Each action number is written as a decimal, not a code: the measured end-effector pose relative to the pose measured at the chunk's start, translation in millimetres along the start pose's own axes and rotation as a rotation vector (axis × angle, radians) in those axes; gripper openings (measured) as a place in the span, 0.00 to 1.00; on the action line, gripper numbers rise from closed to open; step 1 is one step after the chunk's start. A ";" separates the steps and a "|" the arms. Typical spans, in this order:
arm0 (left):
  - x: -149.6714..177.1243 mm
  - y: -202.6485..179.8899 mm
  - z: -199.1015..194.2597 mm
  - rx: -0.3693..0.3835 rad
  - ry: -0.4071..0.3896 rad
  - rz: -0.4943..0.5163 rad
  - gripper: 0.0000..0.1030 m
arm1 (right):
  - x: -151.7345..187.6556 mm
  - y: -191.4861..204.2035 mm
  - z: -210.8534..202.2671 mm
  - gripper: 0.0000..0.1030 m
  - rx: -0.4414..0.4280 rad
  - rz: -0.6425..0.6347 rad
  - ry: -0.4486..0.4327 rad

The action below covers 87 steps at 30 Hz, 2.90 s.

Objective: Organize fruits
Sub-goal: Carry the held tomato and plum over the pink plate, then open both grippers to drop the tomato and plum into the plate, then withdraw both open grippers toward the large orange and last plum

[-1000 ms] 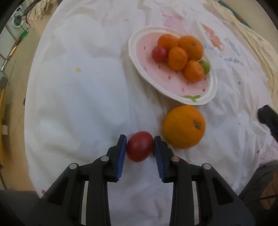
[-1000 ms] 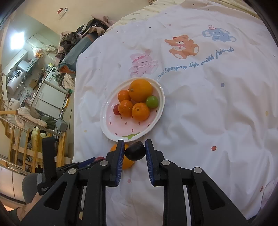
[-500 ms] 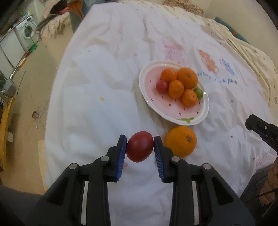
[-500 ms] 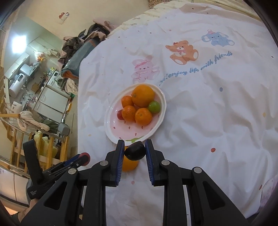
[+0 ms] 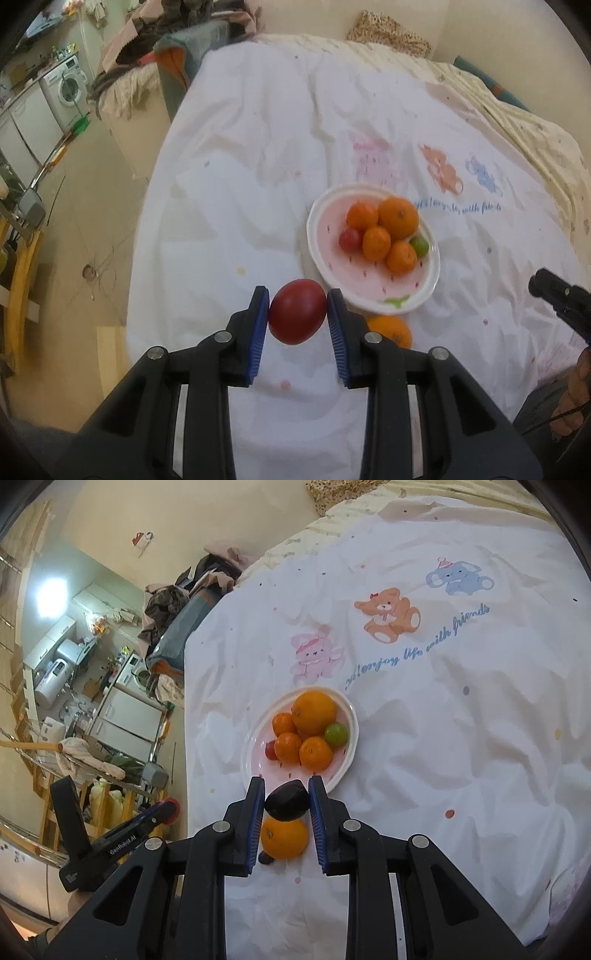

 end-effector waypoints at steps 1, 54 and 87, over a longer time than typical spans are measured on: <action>-4.3 -0.6 0.3 0.002 -0.007 0.002 0.27 | -3.7 -0.8 0.3 0.25 -0.004 0.005 -0.005; 0.7 -56.9 141.1 0.077 0.198 0.140 0.28 | 11.9 -33.8 155.5 0.27 0.143 -0.082 0.340; -13.2 -36.0 103.3 0.025 0.096 0.068 0.73 | -16.9 -21.1 108.8 0.59 0.119 -0.055 0.183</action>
Point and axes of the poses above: each gripper's, at about its wrist camera, not at the fingertips, and z roughly the way its jaws point, y to its left, x to its underside, the point moved 2 cm from there along z, roughly the way its jaws point, and after that the axes turned 14 degrees about -y, right-handed, at the moved point
